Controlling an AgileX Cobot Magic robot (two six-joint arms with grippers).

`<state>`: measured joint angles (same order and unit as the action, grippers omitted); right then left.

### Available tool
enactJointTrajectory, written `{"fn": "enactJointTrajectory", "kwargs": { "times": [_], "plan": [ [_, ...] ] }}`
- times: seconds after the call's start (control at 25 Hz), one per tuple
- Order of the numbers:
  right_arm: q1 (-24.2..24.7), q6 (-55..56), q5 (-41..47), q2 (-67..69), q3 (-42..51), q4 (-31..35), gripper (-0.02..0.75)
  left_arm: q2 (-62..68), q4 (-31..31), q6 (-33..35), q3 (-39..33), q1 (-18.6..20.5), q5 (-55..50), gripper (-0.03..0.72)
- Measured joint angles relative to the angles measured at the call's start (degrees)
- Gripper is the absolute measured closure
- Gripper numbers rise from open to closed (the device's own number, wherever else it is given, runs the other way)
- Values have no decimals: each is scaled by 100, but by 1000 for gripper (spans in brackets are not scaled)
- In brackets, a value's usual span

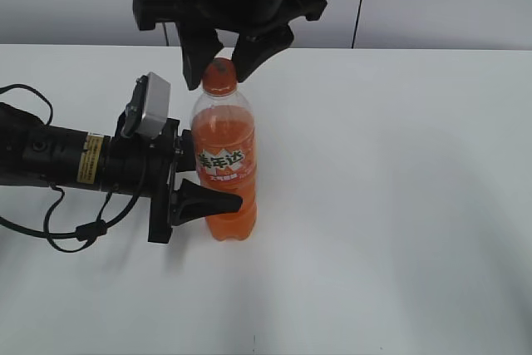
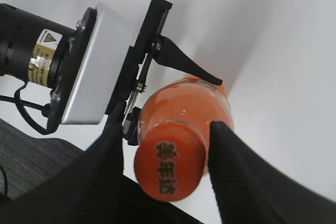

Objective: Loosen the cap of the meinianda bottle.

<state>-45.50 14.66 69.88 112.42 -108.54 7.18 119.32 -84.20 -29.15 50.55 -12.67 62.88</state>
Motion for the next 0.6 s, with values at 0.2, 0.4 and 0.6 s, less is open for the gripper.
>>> {"fn": "enactJointTrajectory", "kwargs": {
  "times": [0.2, 0.4, 0.6],
  "plan": [
    [0, 0, 0, 0, 0, -24, 416, 0, -4, 0, 0, 0, 2, 279],
    [0, -33, 6, 0, 0, -31, 421, 0, -4, 0, 0, 0, 2, 279],
    [0, -251, 12, 0, 0, -31, 431, 0, -4, 0, 0, 0, 2, 279]
  ]
}}
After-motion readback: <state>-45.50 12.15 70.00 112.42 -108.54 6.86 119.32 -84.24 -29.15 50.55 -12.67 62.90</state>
